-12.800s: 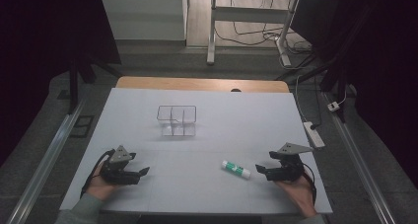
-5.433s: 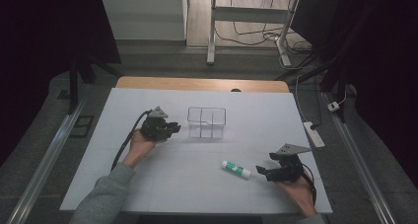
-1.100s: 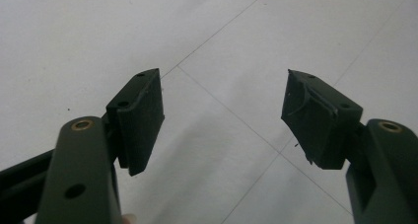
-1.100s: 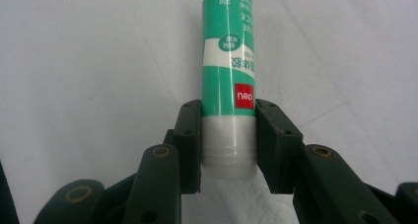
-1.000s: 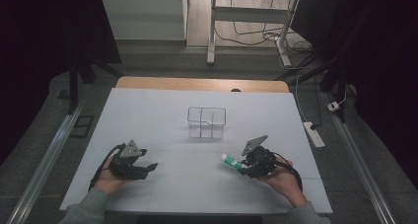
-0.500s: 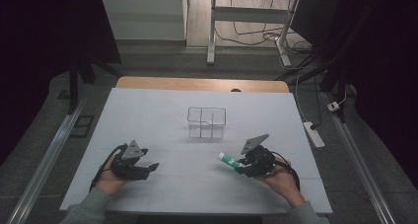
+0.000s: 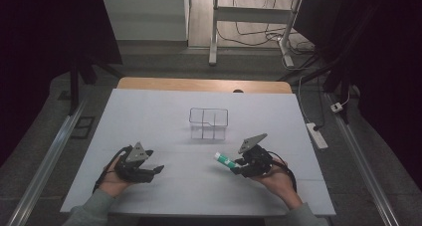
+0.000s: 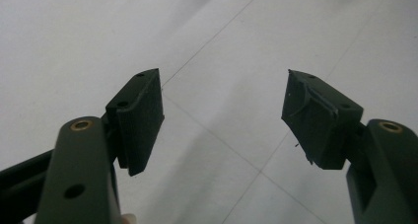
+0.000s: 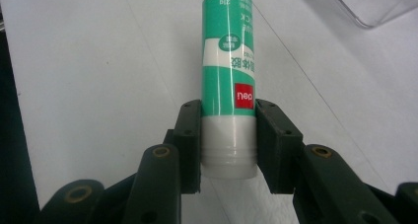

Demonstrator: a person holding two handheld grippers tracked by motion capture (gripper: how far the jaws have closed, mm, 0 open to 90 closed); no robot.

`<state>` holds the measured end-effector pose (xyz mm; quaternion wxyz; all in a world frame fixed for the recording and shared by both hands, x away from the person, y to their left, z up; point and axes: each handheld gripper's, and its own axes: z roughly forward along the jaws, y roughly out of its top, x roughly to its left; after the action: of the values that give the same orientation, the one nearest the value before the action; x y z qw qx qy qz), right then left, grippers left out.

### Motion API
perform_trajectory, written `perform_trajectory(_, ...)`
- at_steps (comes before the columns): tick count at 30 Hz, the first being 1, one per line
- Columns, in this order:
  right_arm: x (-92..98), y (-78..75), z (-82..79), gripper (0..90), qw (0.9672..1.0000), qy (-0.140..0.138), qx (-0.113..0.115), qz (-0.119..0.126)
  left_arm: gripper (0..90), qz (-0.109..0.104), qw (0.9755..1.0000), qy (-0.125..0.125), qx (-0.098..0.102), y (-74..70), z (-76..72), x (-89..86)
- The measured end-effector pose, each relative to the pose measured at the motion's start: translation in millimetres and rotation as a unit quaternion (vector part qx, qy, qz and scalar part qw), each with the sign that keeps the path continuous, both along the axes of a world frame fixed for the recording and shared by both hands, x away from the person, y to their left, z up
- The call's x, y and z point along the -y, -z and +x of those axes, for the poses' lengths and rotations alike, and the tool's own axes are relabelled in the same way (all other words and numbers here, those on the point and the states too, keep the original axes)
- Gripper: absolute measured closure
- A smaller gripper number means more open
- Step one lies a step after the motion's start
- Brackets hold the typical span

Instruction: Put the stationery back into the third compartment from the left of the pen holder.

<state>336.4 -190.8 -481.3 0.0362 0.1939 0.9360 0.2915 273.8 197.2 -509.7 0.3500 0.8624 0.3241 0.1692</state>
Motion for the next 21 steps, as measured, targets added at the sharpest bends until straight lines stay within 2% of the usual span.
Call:
perform_trajectory(11,-10.6,1.4,1.4,65.3,1.0,-0.004,-0.008,0.002,31.6,0.001,0.9994,0.033,0.014,-5.4,-3.6,16.9)
perform_trajectory(21,-14.1,1.3,1.5,65.3,0.9999,-0.007,-0.012,0.004,30.9,0.002,0.9987,0.048,0.012,-9.1,-2.0,28.3)
